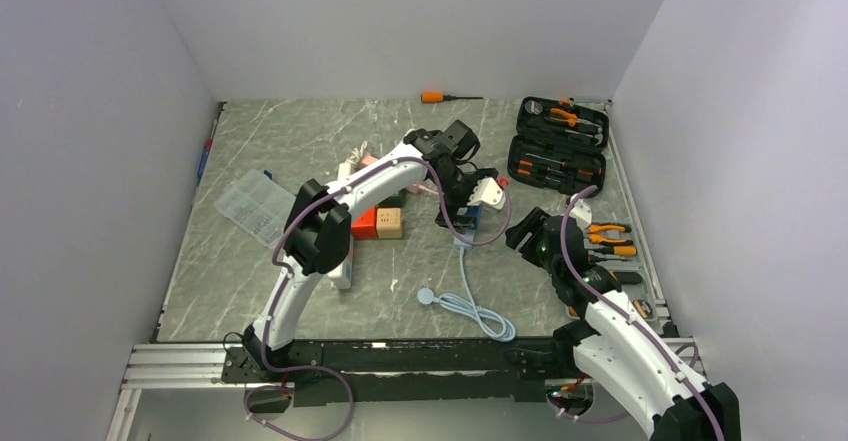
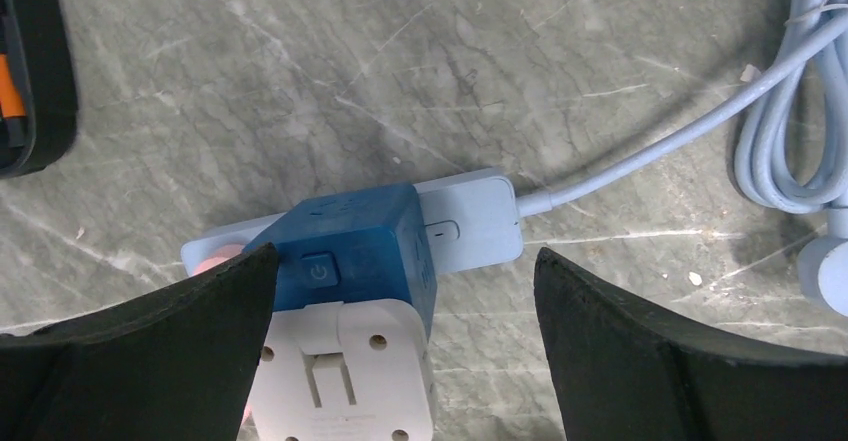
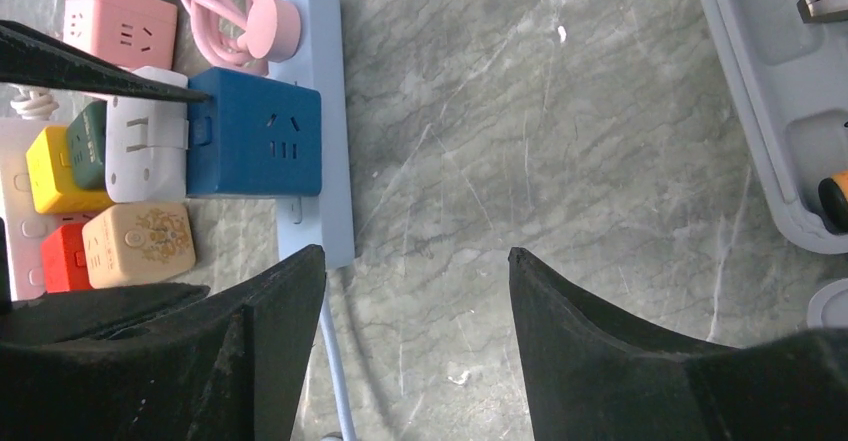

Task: Pull the plug off the socket
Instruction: Remove the plug from the socket.

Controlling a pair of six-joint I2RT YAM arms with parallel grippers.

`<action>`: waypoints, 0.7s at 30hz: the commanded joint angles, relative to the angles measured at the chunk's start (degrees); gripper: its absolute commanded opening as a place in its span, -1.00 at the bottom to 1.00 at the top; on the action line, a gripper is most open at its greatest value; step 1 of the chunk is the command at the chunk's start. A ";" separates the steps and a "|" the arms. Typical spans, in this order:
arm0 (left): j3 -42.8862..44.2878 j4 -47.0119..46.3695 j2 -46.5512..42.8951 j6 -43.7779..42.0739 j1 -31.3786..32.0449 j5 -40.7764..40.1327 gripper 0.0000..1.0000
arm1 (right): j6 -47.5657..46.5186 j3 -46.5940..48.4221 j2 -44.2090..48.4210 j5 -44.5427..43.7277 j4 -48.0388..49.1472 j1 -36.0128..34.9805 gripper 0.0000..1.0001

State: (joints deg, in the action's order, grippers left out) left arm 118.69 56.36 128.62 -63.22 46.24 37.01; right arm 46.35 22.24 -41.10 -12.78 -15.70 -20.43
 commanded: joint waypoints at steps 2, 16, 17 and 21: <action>-0.60 -4.62 -0.07 3.33 -0.02 -2.21 0.99 | -2.21 -1.17 1.13 3.06 3.44 1.08 0.39; -2.34 -8.80 1.10 7.70 -0.43 -3.92 0.99 | -2.64 -2.44 -0.46 5.24 6.04 1.23 0.38; -2.15 -8.48 1.48 7.68 -0.37 -4.03 0.99 | -2.65 -2.51 -0.55 5.36 6.22 1.30 0.37; -0.56 -7.08 3.33 7.19 -0.54 -4.04 0.99 | -2.74 -2.72 -1.28 5.81 7.27 1.25 0.36</action>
State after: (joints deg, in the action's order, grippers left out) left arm 116.55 48.05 130.02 -56.42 45.93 32.71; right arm 44.49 19.88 -41.85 -8.32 -11.84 -19.40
